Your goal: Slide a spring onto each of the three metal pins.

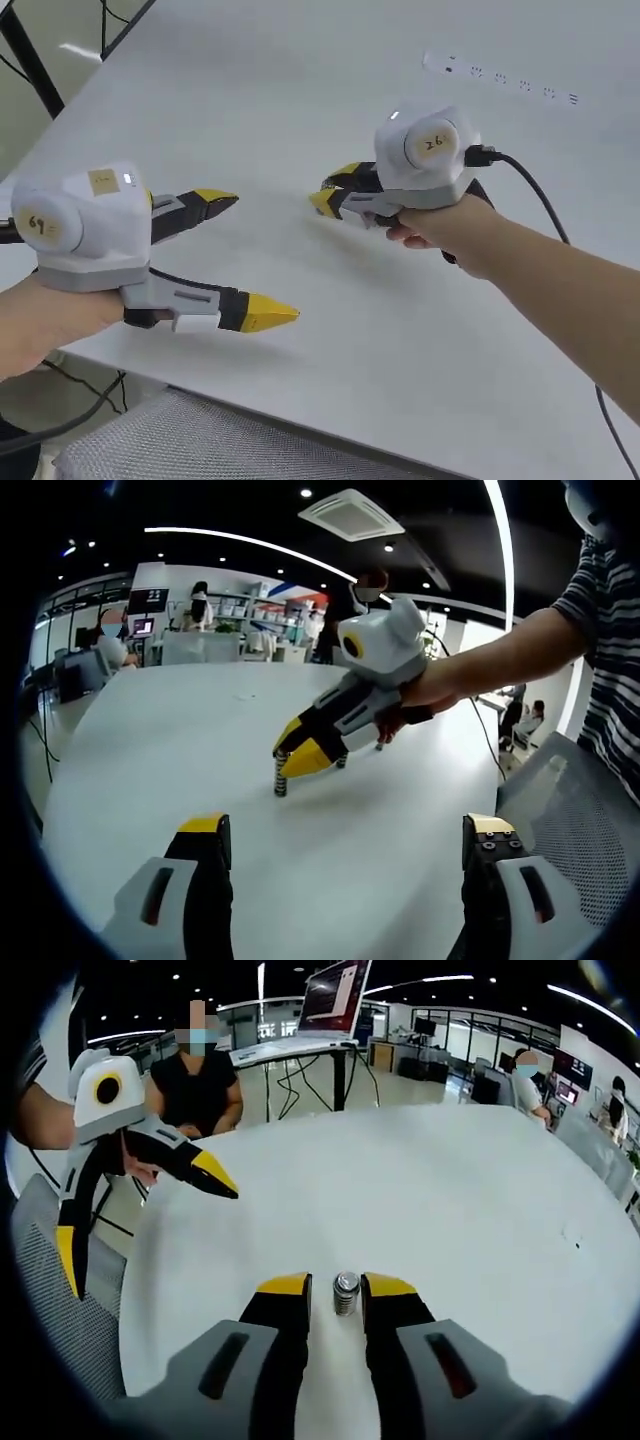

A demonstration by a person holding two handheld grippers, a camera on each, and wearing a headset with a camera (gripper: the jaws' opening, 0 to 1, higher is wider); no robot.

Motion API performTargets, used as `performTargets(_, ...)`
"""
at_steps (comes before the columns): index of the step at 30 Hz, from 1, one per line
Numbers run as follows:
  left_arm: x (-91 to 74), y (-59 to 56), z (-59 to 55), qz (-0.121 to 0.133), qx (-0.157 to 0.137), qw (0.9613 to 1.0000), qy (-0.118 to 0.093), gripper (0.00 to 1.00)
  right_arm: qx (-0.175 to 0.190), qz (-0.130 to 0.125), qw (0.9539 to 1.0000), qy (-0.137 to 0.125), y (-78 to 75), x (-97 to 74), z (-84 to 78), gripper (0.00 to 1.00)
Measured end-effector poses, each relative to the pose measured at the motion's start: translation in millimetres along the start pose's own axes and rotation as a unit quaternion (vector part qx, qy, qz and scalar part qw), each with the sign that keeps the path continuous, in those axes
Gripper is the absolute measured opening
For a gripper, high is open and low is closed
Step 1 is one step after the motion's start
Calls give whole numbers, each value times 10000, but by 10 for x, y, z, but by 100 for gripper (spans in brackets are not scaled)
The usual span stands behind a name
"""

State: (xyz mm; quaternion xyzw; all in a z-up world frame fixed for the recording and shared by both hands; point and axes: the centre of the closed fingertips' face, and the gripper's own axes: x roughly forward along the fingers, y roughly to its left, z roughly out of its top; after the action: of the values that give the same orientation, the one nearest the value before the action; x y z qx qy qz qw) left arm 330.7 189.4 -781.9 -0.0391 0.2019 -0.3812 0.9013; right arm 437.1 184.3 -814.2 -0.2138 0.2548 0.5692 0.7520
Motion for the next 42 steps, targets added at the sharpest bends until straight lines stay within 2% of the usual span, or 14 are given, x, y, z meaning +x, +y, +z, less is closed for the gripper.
performTargets(2, 4, -4, 16, -3, 2, 10000, -21, 96, 36, -14, 10000, -77, 15, -25, 54, 25)
performTargets(5, 17, -11, 38, -5, 29, 10000, -16, 96, -155, -149, 9995, -236, 15, -94, 147, 31)
performTargets(17, 57, -39, 132, -36, 113, 9999, -13, 97, -1, -298, 9983, -494, 20, -417, 206, 44)
performTargets(21, 69, -74, 157, -76, 175, 9998, 11, 97, 25, -308, 9980, -560, 25, -582, 160, 49)
performTargets(31, 122, -98, 236, -135, 250, 9996, 7, 97, 194, -431, 9969, -625, 35, -919, -69, 56)
performTargets(35, 152, -98, 288, -152, 306, 9994, 5, 97, 325, -466, 9953, -787, 79, -1075, -111, 58)
performTargets(42, 225, -121, 353, -202, 383, 9991, 10, 97, 490, -614, 9921, -975, 74, -1369, -337, 71)
